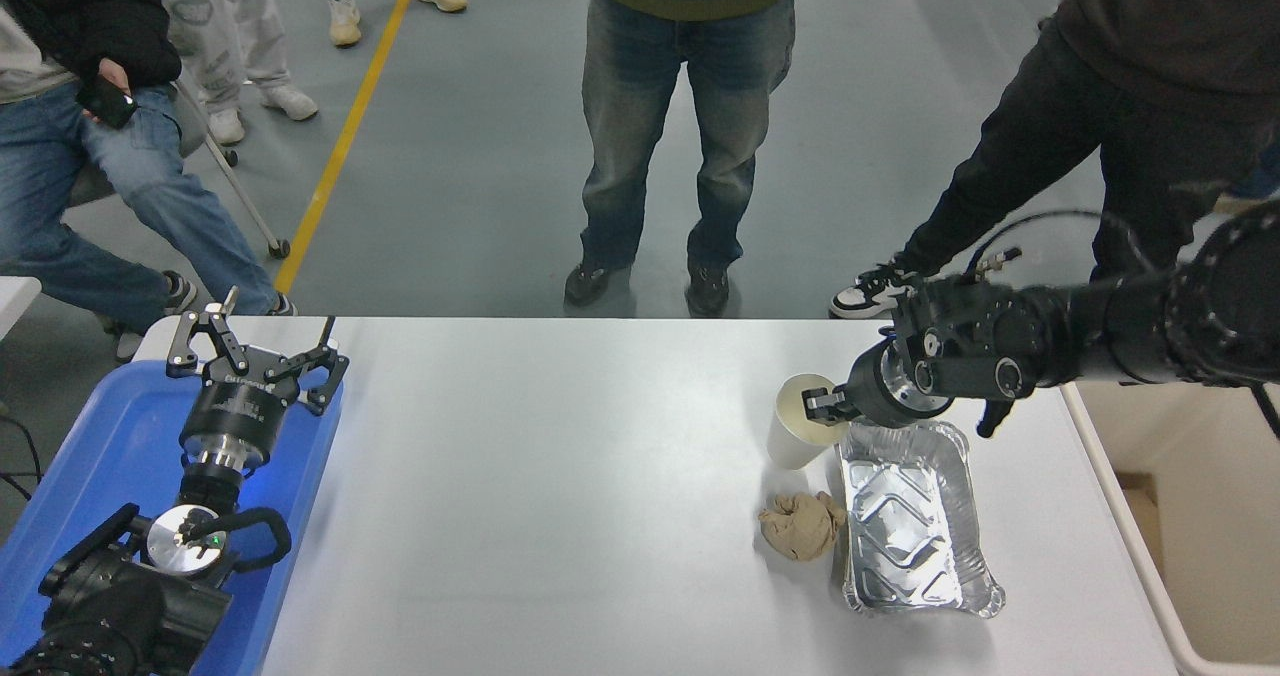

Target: Pick up paper cup place in dustbin

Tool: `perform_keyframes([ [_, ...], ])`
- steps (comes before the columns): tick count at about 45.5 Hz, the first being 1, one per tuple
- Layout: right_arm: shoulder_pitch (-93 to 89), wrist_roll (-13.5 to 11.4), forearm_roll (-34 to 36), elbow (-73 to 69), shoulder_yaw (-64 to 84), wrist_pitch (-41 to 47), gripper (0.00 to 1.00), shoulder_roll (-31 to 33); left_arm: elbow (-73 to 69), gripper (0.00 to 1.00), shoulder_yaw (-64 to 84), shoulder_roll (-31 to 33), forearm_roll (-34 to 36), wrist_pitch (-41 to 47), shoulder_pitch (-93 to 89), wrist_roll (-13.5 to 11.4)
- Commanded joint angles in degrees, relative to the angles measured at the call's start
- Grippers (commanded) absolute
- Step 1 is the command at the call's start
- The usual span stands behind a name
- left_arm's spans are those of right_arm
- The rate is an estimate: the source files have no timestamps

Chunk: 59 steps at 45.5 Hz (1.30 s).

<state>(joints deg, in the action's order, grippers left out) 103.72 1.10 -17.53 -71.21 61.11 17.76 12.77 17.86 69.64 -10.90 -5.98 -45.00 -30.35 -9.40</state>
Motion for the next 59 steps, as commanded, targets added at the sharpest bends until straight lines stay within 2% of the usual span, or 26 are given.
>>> perform_keyframes([
  [1, 26.4, 0.4, 2.5, -16.9, 4.4, 15.4, 0.00, 9.6, 0.0, 0.99, 0.1, -0.1, 0.1, 0.0, 0.1, 0.0],
  [5, 35.5, 0.4, 8.1, -18.3, 5.6, 23.3, 0.00, 10.4, 0.0, 0.99, 0.1, -0.1, 0.1, 0.0, 0.1, 0.0],
  [9, 41.6, 0.3, 11.9, -18.4, 6.2, 27.1, 0.00, 9.9, 0.1, 0.99, 0.1, -0.1, 0.1, 0.0, 0.1, 0.1],
  [28, 47.5, -0.1, 10.9, -20.6, 12.2, 25.8, 0.00, 8.5, 0.0, 0.99, 0.1, -0.1, 0.0, 0.0, 0.0, 0.0],
  [32, 47.1, -0.1, 8.7, -20.4, 14.9, 25.0, 0.00, 8.9, 0.0, 0.99, 0.1, -0.1, 0.0, 0.0, 0.0, 0.0],
  [40, 43.2, 0.0, -1.0, -17.9, 24.7, 15.1, 0.00, 13.1, 0.0, 0.99, 0.1, -0.1, 0.0, 0.0, 0.0, 0.0],
  [45, 36.1, 0.2, -8.0, -13.3, 32.3, 5.7, 0.00, 16.9, 0.0, 0.99, 0.1, -0.1, 0.0, 0.0, 0.0, -0.1],
  [50, 25.2, 0.3, -9.9, -6.0, 38.2, -6.3, 0.00, 20.4, 0.0, 0.99, 0.1, -0.1, 0.0, 0.0, 0.0, -0.1],
  [59, 6.7, 0.3, -9.7, 8.6, 34.8, -13.1, 0.00, 29.0, -0.1, 0.99, 0.1, -0.1, -0.1, 0.0, 0.0, -0.1],
])
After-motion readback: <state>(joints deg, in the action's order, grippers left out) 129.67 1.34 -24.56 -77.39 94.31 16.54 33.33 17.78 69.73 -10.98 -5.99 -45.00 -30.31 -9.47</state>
